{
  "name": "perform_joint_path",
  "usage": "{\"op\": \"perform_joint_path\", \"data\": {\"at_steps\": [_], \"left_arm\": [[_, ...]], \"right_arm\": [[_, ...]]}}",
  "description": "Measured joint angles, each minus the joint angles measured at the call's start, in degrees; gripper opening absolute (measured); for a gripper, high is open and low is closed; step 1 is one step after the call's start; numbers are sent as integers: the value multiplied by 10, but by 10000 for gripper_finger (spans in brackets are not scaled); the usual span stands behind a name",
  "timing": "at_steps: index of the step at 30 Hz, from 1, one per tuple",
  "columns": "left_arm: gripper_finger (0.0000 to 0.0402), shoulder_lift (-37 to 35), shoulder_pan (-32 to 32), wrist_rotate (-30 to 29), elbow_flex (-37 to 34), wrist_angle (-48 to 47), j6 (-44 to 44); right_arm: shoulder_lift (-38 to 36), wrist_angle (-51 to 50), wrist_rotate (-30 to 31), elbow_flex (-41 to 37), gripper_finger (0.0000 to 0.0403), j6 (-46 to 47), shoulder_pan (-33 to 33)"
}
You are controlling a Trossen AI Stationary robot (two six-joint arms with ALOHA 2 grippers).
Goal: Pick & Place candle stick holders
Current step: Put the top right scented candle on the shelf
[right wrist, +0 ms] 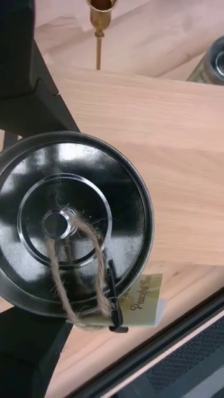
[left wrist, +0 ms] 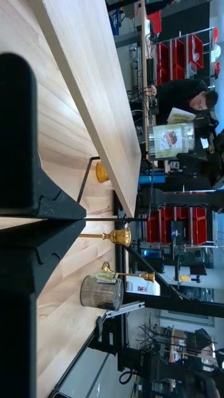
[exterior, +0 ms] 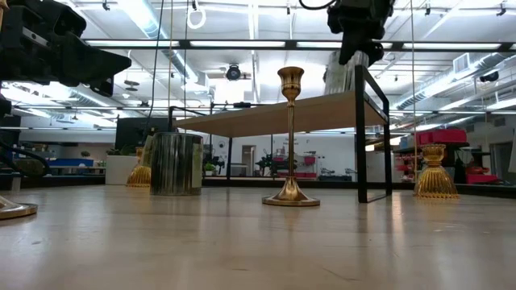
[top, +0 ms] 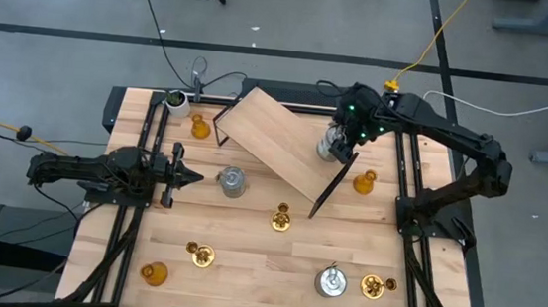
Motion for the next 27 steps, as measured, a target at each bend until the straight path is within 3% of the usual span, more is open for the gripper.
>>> {"op": "perform_joint_path", "data": {"at_steps": [27], "left_arm": [[12,0,0,0,0,0,0]], "right_arm": [[24,-32,78,-1,359,18,46]]}}
